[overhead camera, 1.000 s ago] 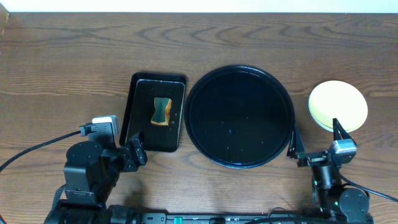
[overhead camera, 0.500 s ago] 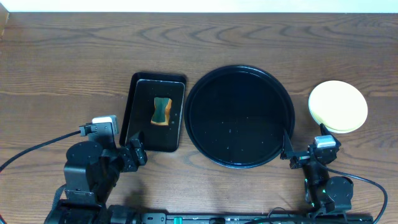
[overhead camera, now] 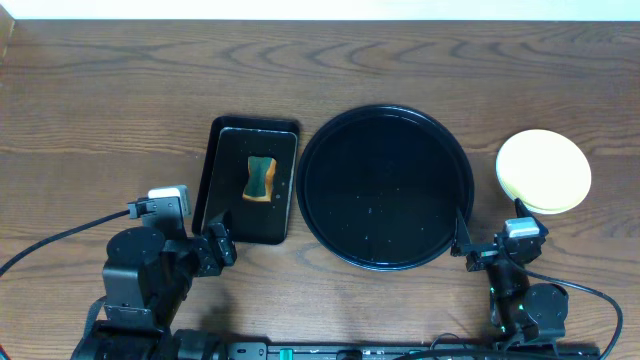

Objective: Clean dirty plates on tray and stack at the side

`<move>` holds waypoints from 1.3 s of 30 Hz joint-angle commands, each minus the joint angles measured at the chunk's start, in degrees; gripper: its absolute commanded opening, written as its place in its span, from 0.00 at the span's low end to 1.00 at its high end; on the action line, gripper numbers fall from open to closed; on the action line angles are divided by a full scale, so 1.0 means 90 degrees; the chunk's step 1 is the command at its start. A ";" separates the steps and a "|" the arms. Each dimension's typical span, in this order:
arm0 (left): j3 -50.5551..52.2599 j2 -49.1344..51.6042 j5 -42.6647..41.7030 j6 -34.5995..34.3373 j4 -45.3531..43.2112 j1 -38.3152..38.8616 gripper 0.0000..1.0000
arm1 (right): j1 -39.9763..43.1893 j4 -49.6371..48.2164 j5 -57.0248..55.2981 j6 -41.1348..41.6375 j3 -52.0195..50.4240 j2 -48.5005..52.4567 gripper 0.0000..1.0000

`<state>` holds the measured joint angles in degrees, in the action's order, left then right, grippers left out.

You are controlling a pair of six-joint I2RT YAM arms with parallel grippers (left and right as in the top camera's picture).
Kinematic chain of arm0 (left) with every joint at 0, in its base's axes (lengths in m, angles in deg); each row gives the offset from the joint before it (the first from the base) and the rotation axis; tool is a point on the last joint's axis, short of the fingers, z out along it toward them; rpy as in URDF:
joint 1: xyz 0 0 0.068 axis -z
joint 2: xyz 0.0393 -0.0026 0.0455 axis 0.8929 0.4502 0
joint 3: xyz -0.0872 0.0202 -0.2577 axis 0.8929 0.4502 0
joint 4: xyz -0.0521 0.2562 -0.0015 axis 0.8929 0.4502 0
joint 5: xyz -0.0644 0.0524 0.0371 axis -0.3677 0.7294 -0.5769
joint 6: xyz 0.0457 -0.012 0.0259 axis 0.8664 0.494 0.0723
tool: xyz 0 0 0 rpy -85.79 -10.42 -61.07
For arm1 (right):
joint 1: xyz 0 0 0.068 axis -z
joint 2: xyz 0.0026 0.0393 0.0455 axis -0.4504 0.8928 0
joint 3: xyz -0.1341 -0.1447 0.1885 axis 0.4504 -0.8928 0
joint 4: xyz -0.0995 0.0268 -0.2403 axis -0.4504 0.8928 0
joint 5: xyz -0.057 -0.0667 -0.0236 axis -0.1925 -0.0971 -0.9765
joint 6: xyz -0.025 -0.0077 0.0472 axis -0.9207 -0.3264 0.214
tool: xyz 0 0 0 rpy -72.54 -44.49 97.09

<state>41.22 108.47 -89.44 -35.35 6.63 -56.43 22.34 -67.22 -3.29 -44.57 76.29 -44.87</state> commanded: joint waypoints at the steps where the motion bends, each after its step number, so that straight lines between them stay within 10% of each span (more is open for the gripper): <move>1: 0.0061 -0.0002 0.0034 0.0087 -0.0010 0.0010 0.85 | -0.0049 0.0036 -0.0061 -0.0075 -0.0005 -0.0022 0.99; 16: 0.0794 -0.0670 0.0129 0.0185 -0.0070 -0.0041 0.85 | -0.0049 0.0036 -0.0061 -0.0075 -0.0005 -0.0022 0.99; 39: 0.5297 -0.3436 0.0112 0.0549 -0.6324 -0.0653 0.85 | -0.0049 0.0036 -0.0061 -0.0075 -0.0005 -0.0022 0.99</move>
<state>87.23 78.38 -88.76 -33.45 -50.81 -61.99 22.34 -67.16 -3.53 -44.60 76.31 -44.87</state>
